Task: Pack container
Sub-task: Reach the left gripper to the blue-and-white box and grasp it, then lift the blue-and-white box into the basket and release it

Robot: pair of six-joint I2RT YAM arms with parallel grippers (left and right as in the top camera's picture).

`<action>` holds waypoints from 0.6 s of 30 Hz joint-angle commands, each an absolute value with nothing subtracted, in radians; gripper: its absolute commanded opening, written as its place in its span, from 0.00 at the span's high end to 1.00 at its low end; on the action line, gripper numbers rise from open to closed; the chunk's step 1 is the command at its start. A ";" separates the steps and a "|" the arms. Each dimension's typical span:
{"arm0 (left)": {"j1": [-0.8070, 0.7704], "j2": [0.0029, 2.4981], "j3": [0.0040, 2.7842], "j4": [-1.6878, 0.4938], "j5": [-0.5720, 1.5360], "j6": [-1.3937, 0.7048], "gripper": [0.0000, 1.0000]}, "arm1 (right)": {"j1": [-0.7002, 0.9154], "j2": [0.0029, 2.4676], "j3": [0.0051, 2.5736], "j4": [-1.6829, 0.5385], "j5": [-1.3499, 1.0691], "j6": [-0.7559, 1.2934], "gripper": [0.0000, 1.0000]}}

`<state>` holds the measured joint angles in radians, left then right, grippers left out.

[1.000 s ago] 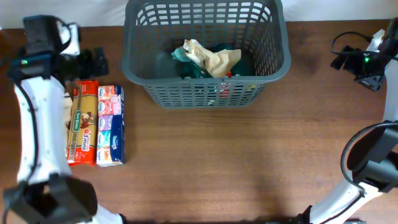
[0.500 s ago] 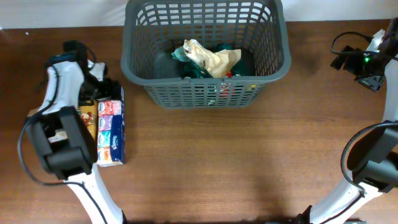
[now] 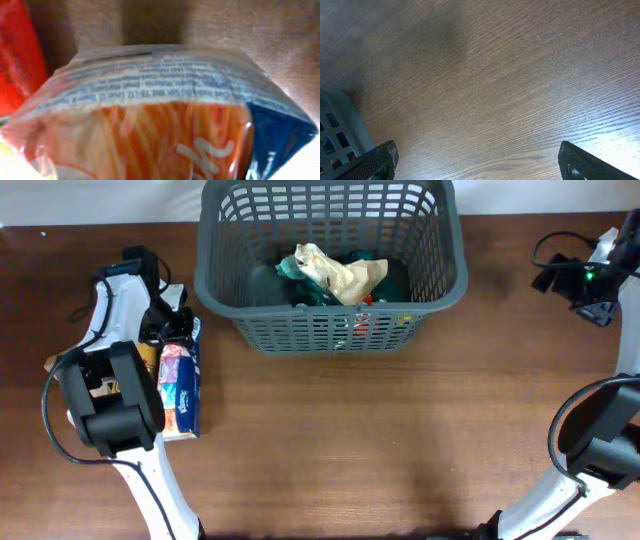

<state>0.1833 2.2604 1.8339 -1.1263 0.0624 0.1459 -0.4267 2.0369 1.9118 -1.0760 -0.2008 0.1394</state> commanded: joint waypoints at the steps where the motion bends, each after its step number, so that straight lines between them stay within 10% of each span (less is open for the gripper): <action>1: 0.179 2.240 2.024 -1.204 0.039 0.147 0.98 | -0.426 2.019 1.907 -1.076 -0.205 0.147 0.01; 11: 0.163 2.186 2.672 -1.318 -0.015 0.257 0.98 | -0.426 2.019 1.907 -1.076 -0.205 0.147 0.01; 18: -0.027 2.177 3.057 -1.298 0.112 0.738 0.99 | -0.426 2.019 1.907 -1.076 -0.205 0.147 0.01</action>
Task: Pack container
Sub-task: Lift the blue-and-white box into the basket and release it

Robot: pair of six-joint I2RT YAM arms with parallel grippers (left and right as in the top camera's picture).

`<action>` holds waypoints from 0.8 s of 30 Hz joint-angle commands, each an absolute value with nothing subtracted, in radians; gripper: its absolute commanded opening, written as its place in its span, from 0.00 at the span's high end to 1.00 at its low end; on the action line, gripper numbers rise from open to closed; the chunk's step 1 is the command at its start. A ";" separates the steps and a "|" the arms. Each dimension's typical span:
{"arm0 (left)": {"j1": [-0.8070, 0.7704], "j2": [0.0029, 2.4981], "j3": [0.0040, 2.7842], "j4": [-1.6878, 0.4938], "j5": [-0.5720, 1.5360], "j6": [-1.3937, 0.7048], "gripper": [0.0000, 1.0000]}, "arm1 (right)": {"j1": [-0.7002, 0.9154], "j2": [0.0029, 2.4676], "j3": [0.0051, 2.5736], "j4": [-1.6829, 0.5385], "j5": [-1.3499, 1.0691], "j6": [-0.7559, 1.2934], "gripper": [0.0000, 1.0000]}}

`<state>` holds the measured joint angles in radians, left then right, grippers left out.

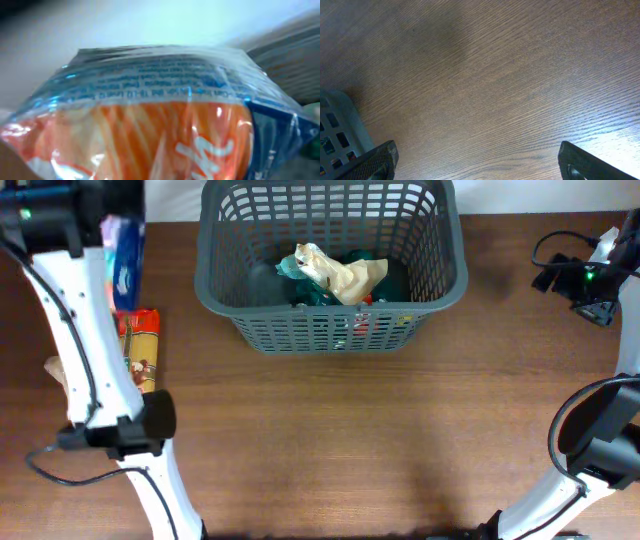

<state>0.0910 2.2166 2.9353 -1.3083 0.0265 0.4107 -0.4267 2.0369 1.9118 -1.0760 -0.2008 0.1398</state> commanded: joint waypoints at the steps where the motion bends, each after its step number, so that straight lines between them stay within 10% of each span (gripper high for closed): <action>1: -0.064 2.177 3.076 -1.295 0.117 0.802 0.98 | -0.426 2.019 1.907 -1.076 -0.205 0.147 0.01; 21: -0.378 2.321 2.667 -1.152 0.266 1.195 0.98 | -0.426 2.019 1.907 -1.076 -0.205 0.147 0.01; 24: -0.378 2.356 2.664 -1.152 0.266 1.102 0.67 | -0.426 2.019 1.907 -1.076 -0.205 0.147 0.01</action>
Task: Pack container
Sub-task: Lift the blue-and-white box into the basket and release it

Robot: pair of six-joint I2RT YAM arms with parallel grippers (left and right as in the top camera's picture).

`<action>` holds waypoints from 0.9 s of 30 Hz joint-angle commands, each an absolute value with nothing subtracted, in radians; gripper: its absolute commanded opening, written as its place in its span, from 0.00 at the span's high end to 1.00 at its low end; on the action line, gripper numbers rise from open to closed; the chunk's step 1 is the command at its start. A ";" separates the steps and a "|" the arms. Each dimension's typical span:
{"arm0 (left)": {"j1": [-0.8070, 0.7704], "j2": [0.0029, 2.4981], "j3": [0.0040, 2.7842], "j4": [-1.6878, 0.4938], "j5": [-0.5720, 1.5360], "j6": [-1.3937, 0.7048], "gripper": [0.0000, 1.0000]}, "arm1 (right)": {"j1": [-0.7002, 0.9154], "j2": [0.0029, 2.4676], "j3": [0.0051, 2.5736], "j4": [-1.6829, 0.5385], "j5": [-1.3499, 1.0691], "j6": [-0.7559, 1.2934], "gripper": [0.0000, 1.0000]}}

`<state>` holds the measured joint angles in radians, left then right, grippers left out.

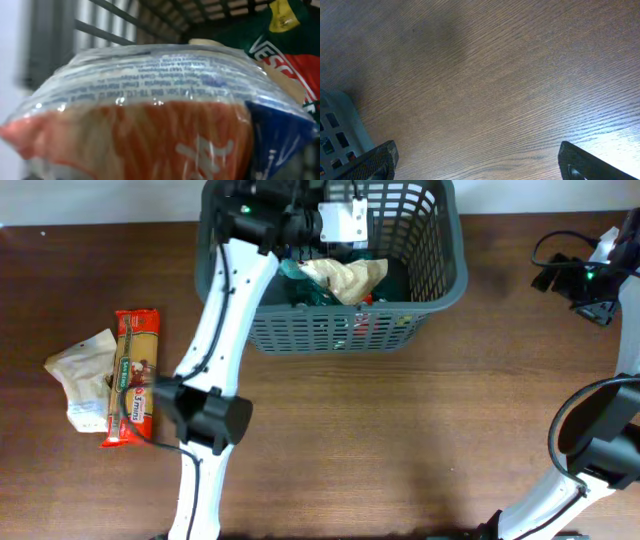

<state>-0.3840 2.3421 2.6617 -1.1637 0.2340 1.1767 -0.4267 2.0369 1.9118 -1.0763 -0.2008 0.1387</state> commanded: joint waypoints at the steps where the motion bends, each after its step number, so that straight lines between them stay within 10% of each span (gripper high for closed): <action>1: -0.378 2.357 2.664 -1.152 0.266 1.073 0.53 | -0.426 2.019 1.907 -1.076 -0.205 0.147 0.01; 4: -0.378 2.337 2.683 -1.151 0.205 0.948 0.01 | -0.426 2.019 1.907 -1.076 -0.205 0.147 0.01; 17: -0.316 2.060 2.959 -1.393 -0.485 0.482 0.01 | -0.426 2.019 1.907 -1.076 -0.205 0.147 0.01; 27: 0.049 1.982 2.515 -1.522 -0.359 0.297 0.01 | -0.426 2.019 1.907 -1.076 -0.205 0.147 0.01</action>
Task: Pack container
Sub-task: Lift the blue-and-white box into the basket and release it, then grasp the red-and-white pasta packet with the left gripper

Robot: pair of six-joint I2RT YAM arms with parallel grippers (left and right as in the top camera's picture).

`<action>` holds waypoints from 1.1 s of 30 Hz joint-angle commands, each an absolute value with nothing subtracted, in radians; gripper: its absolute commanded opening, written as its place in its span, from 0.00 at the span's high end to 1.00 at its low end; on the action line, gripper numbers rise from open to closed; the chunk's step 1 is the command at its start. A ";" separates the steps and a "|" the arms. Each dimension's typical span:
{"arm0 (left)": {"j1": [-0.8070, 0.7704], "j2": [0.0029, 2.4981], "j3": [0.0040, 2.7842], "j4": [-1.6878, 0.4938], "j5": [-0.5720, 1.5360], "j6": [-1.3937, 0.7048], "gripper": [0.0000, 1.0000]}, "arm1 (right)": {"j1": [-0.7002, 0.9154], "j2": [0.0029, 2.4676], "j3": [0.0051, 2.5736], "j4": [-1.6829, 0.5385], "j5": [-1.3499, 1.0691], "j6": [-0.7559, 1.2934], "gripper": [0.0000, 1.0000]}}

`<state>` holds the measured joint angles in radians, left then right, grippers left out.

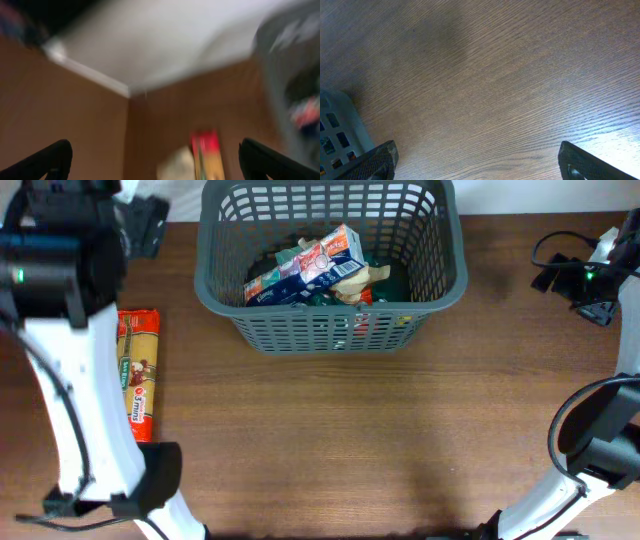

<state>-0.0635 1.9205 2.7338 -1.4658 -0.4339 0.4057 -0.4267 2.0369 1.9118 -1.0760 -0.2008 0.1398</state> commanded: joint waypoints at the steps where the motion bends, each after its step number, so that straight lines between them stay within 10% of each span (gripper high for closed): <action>1: 0.095 1.984 2.419 -1.537 -0.299 0.275 0.01 | -0.426 2.019 1.907 -1.076 -0.205 0.147 0.01; 16: 0.291 1.988 1.617 -1.119 -0.165 0.197 0.02 | -0.426 2.019 1.907 -1.076 -0.205 0.147 0.01; 33: 0.368 2.091 1.489 -0.937 -0.120 0.241 0.33 | -0.426 2.019 1.907 -1.076 -0.205 0.147 0.01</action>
<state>0.3580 2.0365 1.4963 -0.9447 -0.1715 0.2333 -0.4267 2.0369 1.9118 -1.0763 -0.2008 0.1394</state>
